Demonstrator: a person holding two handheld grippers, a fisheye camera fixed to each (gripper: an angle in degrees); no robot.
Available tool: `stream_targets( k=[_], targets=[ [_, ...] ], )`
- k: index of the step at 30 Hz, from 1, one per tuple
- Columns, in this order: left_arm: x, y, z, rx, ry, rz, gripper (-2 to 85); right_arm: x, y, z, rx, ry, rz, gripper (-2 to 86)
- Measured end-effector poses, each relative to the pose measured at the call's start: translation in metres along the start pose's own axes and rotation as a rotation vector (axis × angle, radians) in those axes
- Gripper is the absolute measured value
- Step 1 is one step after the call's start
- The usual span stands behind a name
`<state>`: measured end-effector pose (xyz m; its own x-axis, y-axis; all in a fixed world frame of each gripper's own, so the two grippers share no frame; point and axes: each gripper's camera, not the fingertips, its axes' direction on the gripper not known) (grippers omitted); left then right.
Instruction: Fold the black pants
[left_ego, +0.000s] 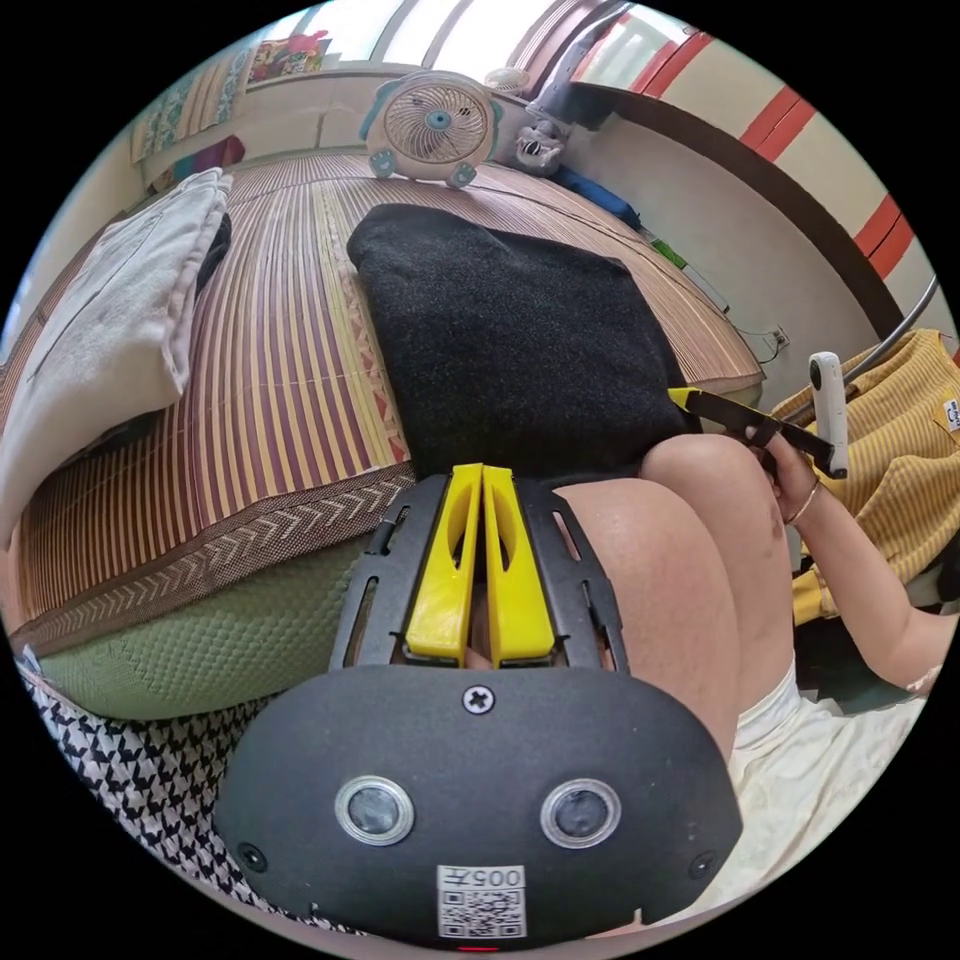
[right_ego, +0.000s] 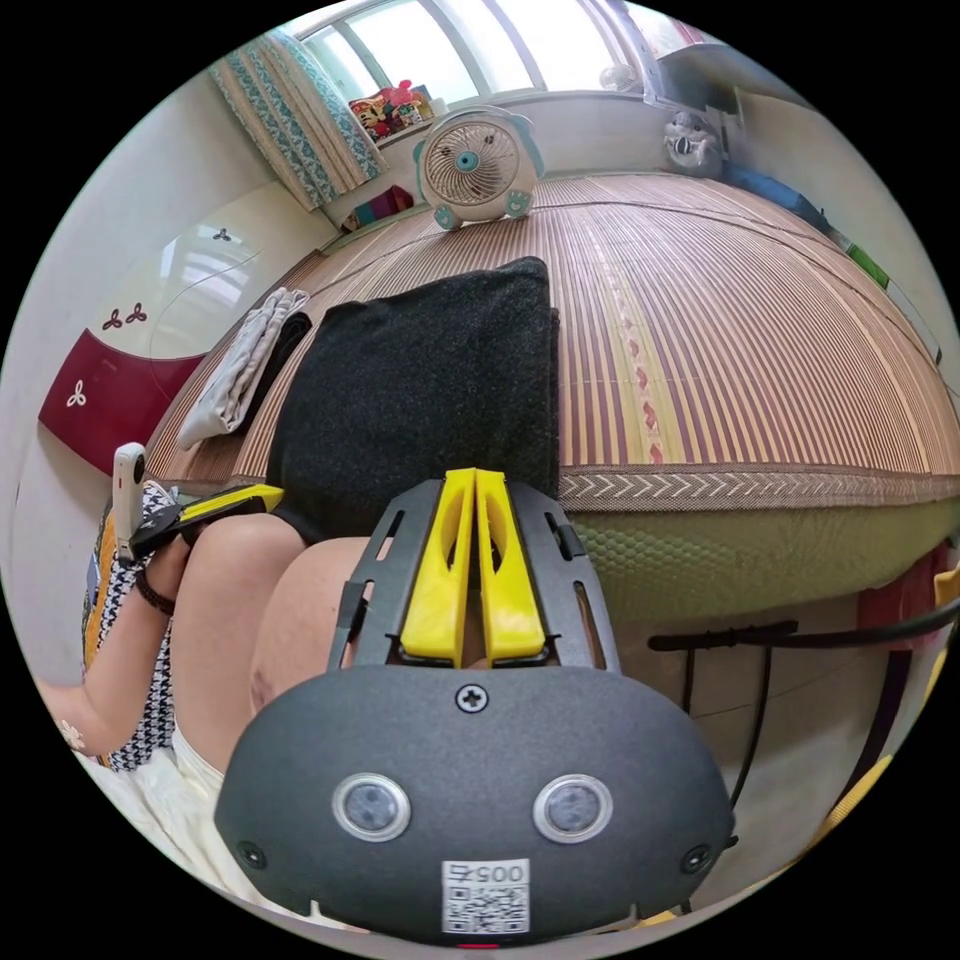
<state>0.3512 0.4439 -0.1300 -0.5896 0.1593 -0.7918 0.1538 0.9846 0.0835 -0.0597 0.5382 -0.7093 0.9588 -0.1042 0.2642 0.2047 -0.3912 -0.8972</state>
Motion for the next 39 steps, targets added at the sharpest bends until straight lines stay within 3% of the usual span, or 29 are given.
stream_targets(
  k=[19, 27, 33, 39],
  targets=[
    [0.088, -0.026, 0.051, -0.136, -0.263, 0.179, -0.4, -0.061, -0.03, 0.036, -0.089, 0.234, -0.155, -1.0],
    [0.127, -0.037, 0.082, -0.042, -0.432, 0.194, -0.6, -0.077, -0.068, 0.055, -0.104, 0.323, -0.111, -0.9],
    [0.147, -0.063, 0.104, -0.072, -0.497, 0.23, -0.6, -0.068, -0.103, 0.062, -0.13, 0.301, -0.099, -0.9],
    [0.155, -0.057, 0.109, -0.009, -0.44, 0.178, -0.6, -0.05, -0.106, 0.048, -0.1, 0.214, -0.06, -0.9]
  ],
)
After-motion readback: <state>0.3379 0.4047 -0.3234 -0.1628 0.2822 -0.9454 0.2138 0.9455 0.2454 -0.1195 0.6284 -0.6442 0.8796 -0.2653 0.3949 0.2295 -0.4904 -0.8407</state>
